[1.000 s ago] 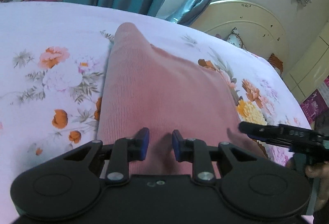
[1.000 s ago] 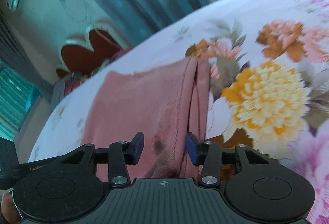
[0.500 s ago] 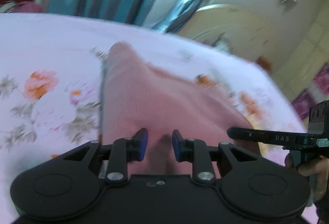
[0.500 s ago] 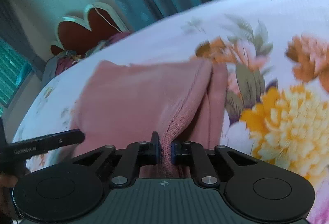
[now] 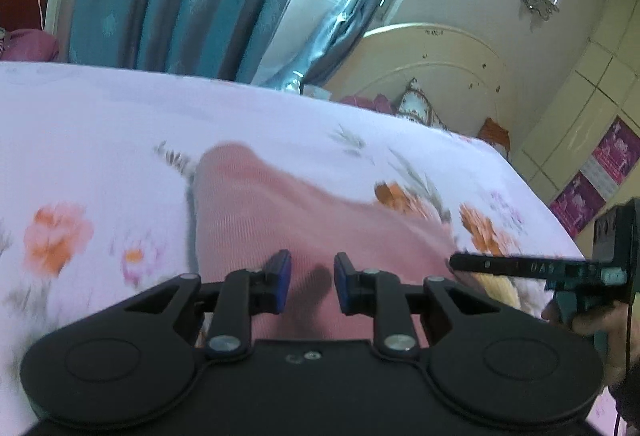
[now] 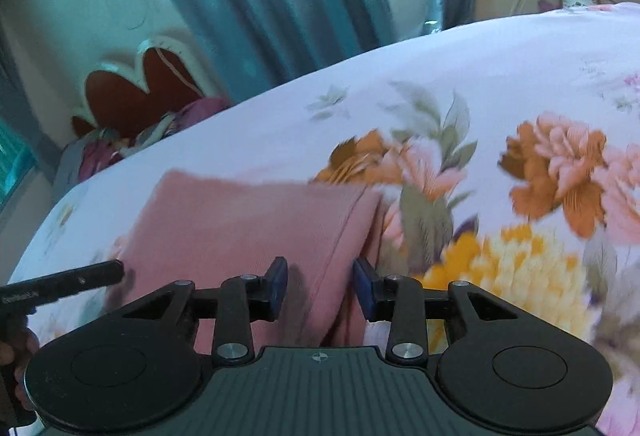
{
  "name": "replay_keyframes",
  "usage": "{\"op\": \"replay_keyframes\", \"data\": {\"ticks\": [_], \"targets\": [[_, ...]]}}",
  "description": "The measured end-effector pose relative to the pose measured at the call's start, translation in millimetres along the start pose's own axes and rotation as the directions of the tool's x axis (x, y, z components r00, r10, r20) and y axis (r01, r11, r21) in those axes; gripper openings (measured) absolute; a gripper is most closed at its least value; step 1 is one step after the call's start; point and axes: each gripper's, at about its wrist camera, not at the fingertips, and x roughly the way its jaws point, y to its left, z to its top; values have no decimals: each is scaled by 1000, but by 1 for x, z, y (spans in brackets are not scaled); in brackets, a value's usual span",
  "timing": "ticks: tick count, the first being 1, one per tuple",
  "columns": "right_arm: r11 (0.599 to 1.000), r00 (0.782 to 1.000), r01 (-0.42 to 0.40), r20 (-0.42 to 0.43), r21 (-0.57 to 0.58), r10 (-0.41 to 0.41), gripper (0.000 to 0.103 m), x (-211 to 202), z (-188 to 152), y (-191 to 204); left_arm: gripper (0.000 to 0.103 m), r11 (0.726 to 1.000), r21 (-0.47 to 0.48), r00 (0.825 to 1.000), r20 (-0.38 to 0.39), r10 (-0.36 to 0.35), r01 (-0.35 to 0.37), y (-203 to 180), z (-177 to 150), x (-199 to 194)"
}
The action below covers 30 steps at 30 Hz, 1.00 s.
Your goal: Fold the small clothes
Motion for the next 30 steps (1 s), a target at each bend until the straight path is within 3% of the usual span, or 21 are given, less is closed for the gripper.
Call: {"op": "replay_keyframes", "data": {"ticks": [1,2,4,7,10,13,15,16,17,19,22,25,30], "targets": [[999,998,39,-38,-19,-40,18,12,1,-2,24,1000,4,1000,-19,16,-16,2,1,10],[999,997,47,-66,-17,-48,16,21,-1,-6,20,999,-2,997,-65,41,-42,5,1,24],[999,997,48,-57,-5,-48,17,19,4,-8,20,998,-60,998,-55,26,-29,8,4,28],[996,997,78,-26,-51,-79,17,5,4,2,24,999,-2,999,-21,35,-35,1,8,20],[993,995,94,27,-68,-92,26,-2,8,8,29,999,13,999,21,47,-47,5,18,21],[991,992,111,68,-71,-106,26,-1,15,11,30,996,12,996,-12,87,-87,14,33,38],[989,992,121,-14,-83,-123,26,18,17,10,33,992,12,982,-139,127,-126,21,34,66],[987,988,135,-64,-85,-140,29,29,16,6,33,992,-12,984,-127,121,-124,22,34,65],[988,988,143,-53,-65,-147,37,27,18,4,32,992,-28,984,-127,122,-127,21,36,61],[988,988,148,-39,-39,-149,38,15,19,2,31,992,0,989,-73,128,-129,10,34,39],[994,996,85,6,-63,-85,38,-20,12,8,31,996,48,997,-17,70,-69,-8,12,-3],[993,1000,5,-2,-116,-5,38,-58,-9,17,31,995,93,1000,-10,26,-25,-23,-25,-43],[991,988,-135,-76,-7,134,38,-91,-46,16,31,992,103,996,-46,78,-73,-25,-75,-75]]}}
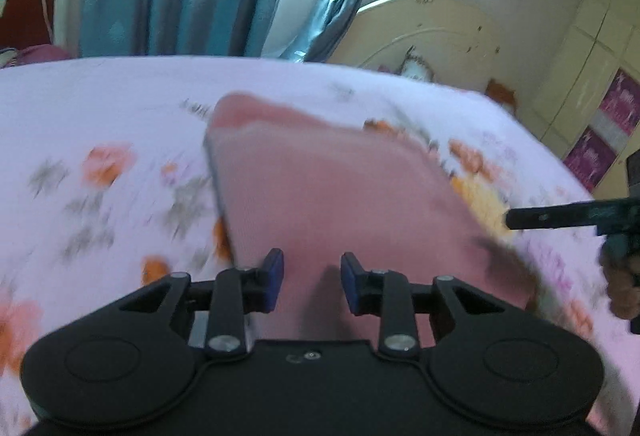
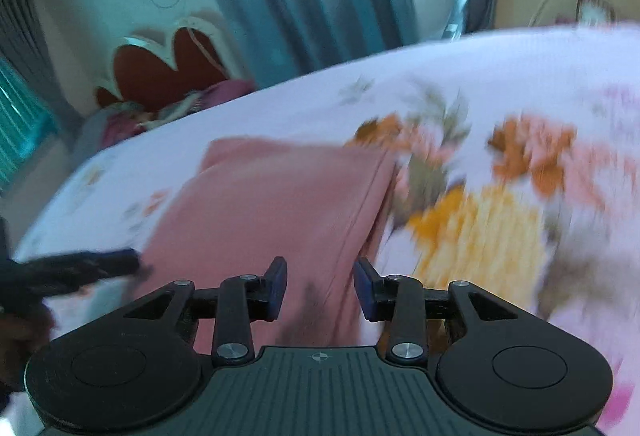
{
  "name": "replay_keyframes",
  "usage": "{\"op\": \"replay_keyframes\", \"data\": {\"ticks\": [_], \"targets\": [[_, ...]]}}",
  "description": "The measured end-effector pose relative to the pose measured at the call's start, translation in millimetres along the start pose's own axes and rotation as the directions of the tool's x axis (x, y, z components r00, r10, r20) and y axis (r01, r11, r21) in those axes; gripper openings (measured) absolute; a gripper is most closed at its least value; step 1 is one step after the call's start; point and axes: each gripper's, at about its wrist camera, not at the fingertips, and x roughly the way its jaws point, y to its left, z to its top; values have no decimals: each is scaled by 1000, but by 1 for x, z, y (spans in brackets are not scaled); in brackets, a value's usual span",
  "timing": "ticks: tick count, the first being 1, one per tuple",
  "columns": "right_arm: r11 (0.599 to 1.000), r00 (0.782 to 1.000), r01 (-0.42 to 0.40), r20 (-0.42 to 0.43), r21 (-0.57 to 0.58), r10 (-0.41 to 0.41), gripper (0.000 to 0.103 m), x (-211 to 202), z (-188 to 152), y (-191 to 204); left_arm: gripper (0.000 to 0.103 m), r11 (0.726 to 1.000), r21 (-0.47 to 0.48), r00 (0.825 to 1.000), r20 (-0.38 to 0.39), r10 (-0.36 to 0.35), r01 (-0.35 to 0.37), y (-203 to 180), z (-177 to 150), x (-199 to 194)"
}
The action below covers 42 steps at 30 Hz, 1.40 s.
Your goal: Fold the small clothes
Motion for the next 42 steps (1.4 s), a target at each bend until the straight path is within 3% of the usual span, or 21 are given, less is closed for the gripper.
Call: {"op": "replay_keyframes", "data": {"ticks": [7,10,12,14,20,24,26,28,30,31,33,35,37,38,39,40,41,42], "targets": [[997,997,-30,-73,69,35,37,18,-35,2,31,998,-37,996,-73,51,-54,0,-18,6],[998,995,-17,-96,53,22,4,28,-43,-1,31,998,-23,994,-88,60,-63,0,-21,8],[996,995,-31,-89,83,38,4,23,-42,-7,28,998,-39,995,-92,48,-52,1,-22,4],[999,995,-32,-98,42,36,4,9,-41,-5,27,999,-14,994,-102,33,-35,-5,-23,-1],[1000,990,26,-138,-13,-27,4,6,-46,-4,28,997,20,986,-150,71,-69,-15,-36,-13],[992,994,94,-53,-89,-99,5,-25,-39,11,26,997,29,994,-80,68,-66,-23,-32,-46],[991,997,73,-8,-114,-75,4,-34,-37,25,26,998,24,997,-48,60,-59,-27,-31,-48],[986,999,37,-27,-161,-41,4,-25,-41,41,26,999,8,996,-76,47,-47,-30,-33,-35],[960,988,92,-93,-264,-120,4,-2,-56,52,26,999,-7,990,-137,38,-40,-32,-42,-16],[950,974,128,-147,-285,-175,4,9,-65,50,26,998,-64,984,-177,15,-27,-28,-48,-8],[950,970,129,-164,-284,-181,3,10,-74,43,28,988,-155,986,-163,-18,-8,-22,-48,-12],[943,967,138,-163,-302,-194,3,1,-70,47,28,988,-155,989,-144,-13,-9,-23,-43,-24],[942,979,146,-93,-302,-181,3,-9,-60,52,39,988,-154,995,-95,0,-15,-22,-36,-36],[951,985,142,-58,-275,-164,4,-11,-52,52,60,988,-150,997,-69,35,-45,-20,-31,-39],[959,988,138,-28,-249,-150,6,-10,-45,52,86,985,-147,996,-36,86,-90,-17,-25,-40],[962,989,142,-5,-233,-148,27,-8,-40,54,89,982,-148,993,-5,118,-117,-15,-18,-39],[962,989,150,36,-230,-146,65,-3,-32,58,83,980,-151,991,24,131,-126,-10,-9,-36],[959,989,142,73,-246,-128,72,3,-24,64,73,980,-161,991,32,127,-121,-6,1,-30]]}}
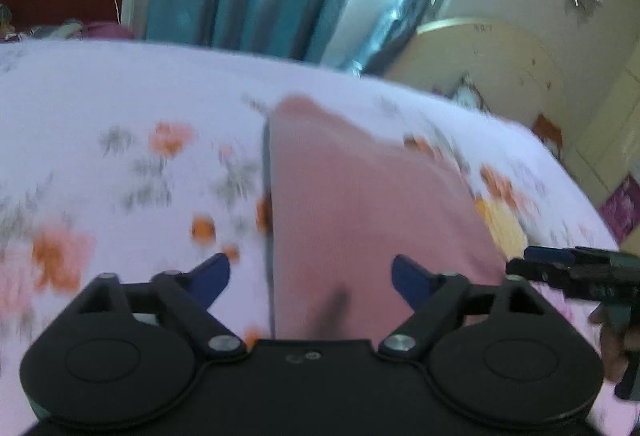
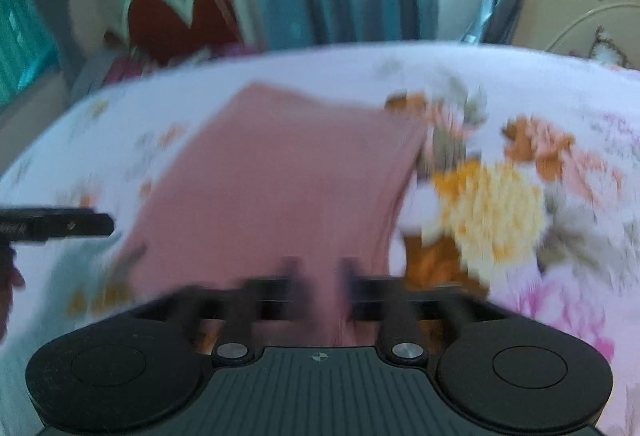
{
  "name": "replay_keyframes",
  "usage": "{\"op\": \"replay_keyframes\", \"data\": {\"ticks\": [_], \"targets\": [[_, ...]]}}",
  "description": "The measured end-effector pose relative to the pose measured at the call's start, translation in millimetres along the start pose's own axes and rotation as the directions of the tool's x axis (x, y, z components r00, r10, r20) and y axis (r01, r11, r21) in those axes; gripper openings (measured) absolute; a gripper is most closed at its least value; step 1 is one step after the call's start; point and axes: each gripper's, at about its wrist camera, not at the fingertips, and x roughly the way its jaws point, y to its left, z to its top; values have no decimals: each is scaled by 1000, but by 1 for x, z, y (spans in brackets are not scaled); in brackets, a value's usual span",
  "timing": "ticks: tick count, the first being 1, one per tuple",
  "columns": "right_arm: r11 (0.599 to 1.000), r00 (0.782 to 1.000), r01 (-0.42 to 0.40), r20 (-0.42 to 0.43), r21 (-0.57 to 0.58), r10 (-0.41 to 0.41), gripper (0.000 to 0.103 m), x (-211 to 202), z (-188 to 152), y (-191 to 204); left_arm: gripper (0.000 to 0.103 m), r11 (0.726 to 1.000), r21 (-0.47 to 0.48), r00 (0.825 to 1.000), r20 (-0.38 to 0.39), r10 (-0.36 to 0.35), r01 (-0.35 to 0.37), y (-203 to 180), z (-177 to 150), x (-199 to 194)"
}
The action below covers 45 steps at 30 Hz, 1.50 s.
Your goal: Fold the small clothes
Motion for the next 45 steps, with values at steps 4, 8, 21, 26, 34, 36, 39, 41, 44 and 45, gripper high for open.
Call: {"op": "replay_keyframes", "data": {"ticks": [4,8,21,26,34,36,39,41,44,45], "targets": [[1000,1000,-16,-18,-14,15,34,42,26,13,60,999,-29,1000,-21,23,-24,8,28,39],[995,994,23,-102,-100,-33,32,84,22,22,64,998,-58,987,-157,14,-24,18,20,87],[912,998,-48,-26,407,64,46,30,11,-109,84,1000,28,990,-141,2,2,9,22,63],[818,976,-158,-38,554,214,51,45,5,-144,76,997,-61,982,-181,-60,50,16,25,80],[751,935,-267,-28,604,354,79,62,2,-151,76,991,-123,977,-199,-76,52,20,27,94],[780,931,-267,-57,566,359,79,65,8,-147,76,992,-121,977,-201,-72,49,18,28,96],[794,914,-295,-86,532,397,79,75,12,-142,75,991,-125,977,-199,-73,48,17,30,99],[802,903,-310,-105,511,416,75,81,15,-136,75,991,-128,978,-196,-74,49,16,30,102],[791,880,-330,-136,516,456,54,91,10,-127,74,991,-123,978,-195,-68,45,14,32,105],[798,882,-331,-135,504,452,54,92,10,-125,73,992,-122,979,-195,-66,42,13,33,105]]}}
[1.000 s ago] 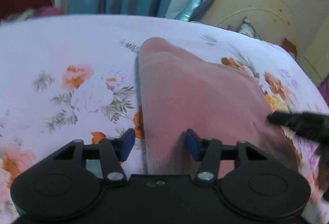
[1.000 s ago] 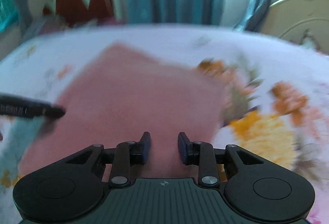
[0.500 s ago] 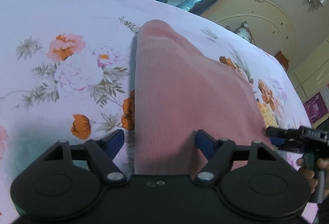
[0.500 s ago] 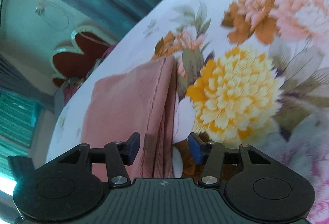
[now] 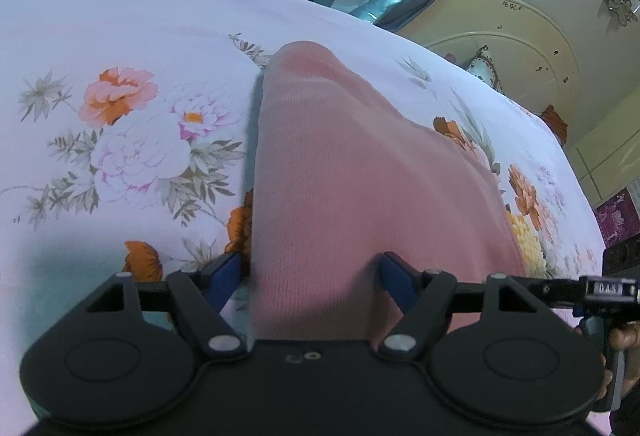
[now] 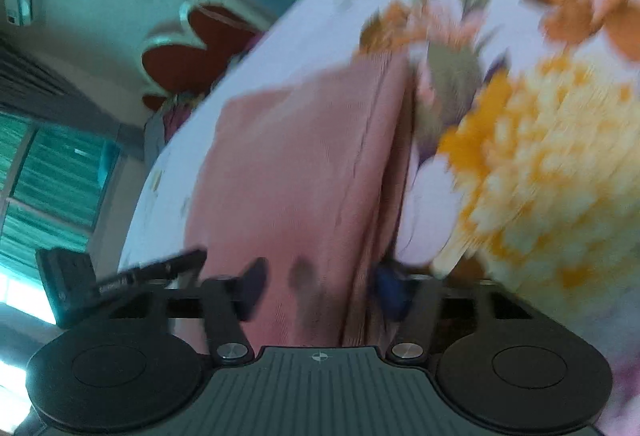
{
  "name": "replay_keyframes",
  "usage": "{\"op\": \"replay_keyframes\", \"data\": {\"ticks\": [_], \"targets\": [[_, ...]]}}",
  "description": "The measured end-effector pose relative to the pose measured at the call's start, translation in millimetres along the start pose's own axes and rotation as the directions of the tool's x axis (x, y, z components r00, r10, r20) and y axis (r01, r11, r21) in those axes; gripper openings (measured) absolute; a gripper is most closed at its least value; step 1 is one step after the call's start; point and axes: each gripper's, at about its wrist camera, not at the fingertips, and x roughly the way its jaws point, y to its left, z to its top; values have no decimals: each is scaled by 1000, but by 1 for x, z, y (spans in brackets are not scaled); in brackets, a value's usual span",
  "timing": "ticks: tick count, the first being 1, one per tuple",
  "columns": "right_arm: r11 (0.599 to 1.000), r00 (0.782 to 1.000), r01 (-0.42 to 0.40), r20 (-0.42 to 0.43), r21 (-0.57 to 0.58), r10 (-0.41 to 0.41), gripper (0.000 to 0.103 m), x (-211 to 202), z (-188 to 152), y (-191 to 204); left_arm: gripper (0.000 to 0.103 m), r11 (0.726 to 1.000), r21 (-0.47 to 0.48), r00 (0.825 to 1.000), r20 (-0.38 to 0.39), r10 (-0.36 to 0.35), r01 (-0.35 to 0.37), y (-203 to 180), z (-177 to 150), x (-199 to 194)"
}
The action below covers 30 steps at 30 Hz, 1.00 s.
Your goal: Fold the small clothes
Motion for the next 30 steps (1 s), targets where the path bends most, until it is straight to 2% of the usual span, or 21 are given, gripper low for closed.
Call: {"op": "replay_keyframes", "data": {"ticks": [7,13,15,16,20,28,30], "targets": [[999,999,-21,33,29,20,53,-6,8,-16,67,1000,24,1000,-16,18,-18,-5,3,1],[993,998,61,32,-103,-58,53,13,8,15,69,994,75,996,-8,86,-85,-27,7,14],[985,993,112,50,-134,-106,40,16,5,20,69,992,79,995,-1,95,-95,-30,7,16],[980,990,137,57,-146,-130,28,15,3,19,68,992,82,995,4,97,-97,-30,7,16],[987,992,118,67,-108,-111,24,14,-1,12,60,988,114,995,20,102,-103,-36,4,14],[972,982,179,88,-155,-166,23,16,-1,25,51,975,172,989,49,137,-143,-48,0,10],[962,977,204,98,-182,-189,21,17,-3,30,40,969,190,987,70,146,-157,-51,-1,5]]}}
